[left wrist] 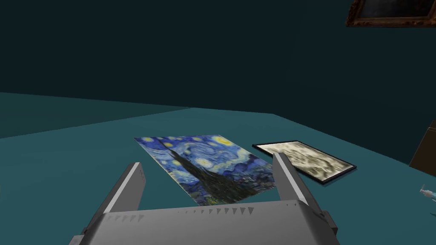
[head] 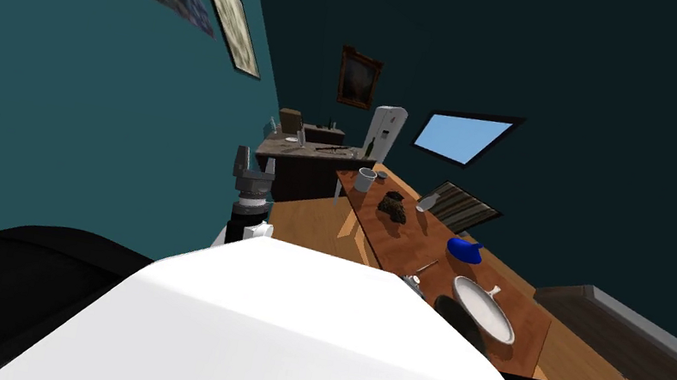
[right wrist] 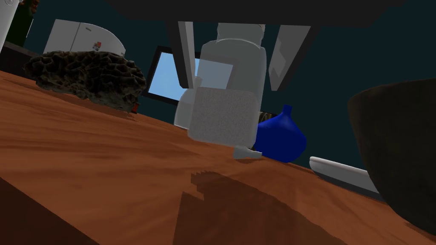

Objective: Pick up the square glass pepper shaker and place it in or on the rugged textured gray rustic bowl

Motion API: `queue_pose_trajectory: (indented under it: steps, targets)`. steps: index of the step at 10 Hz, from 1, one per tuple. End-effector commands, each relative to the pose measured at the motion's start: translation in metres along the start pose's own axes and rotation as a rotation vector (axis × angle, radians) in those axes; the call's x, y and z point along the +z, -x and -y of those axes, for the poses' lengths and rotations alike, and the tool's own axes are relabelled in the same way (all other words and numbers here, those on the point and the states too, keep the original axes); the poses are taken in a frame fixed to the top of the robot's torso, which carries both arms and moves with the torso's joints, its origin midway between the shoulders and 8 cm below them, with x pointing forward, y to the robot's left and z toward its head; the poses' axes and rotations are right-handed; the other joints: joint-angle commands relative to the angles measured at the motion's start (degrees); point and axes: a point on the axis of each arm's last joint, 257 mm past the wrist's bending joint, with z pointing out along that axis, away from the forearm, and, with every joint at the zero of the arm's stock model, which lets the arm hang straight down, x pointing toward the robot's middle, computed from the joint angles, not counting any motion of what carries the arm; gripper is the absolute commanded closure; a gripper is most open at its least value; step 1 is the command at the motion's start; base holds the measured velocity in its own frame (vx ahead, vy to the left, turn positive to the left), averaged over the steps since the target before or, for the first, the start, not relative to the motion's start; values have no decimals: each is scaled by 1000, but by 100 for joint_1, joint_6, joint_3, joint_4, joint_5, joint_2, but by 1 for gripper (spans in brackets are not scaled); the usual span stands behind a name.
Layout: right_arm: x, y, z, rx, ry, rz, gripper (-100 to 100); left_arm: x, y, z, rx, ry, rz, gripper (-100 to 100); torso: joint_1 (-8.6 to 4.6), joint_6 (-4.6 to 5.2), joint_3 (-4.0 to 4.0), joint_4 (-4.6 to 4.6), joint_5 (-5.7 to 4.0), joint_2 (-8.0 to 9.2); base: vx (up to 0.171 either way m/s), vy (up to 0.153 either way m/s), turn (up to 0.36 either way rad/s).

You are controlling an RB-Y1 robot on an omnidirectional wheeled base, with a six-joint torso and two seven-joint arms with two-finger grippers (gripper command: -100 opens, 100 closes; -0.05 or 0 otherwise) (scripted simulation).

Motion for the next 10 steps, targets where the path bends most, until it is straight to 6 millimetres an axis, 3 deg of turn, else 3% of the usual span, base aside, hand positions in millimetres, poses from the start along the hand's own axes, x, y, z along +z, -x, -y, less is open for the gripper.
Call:
queue_pose_trajectory:
  steps: [1,3,5,6,7,9,10]
  targets:
    - [-5,7,-3,-12,13,21,100,0,0,0,0,0,0,0,0,0,0,0,0,0,54,10,18]
    - [-20,10,-3,-44,35,44,100,0,0,0,0,0,0,0,-13,14,3,-2,0,6,140,20,-287]
    - [-19,9,-3,-40,32,41,100,0,0,0,0,0,0,0,-4,-10,9,5,-2,16,38,21,31]
    - [-20,10,-4,-40,34,43,0,0,0,0,0,0,0,0,-15,-5,18,6,-5,33,7,3,-1]
    - [-18,22,-3,86,10,50,100,0,0,0,0,0,0,0,-20,-4,23,8,-6,41,-1,42,-85]
    - [-9,50,9,166,-19,92,100,0,0,0,0,0,0,0,-20,-5,23,12,1,37,45,-35,0]
    - [-3,73,22,207,-38,132,100,0,0,0,0,0,0,0,-50,-7,19,12,-4,27,41,-127,195]
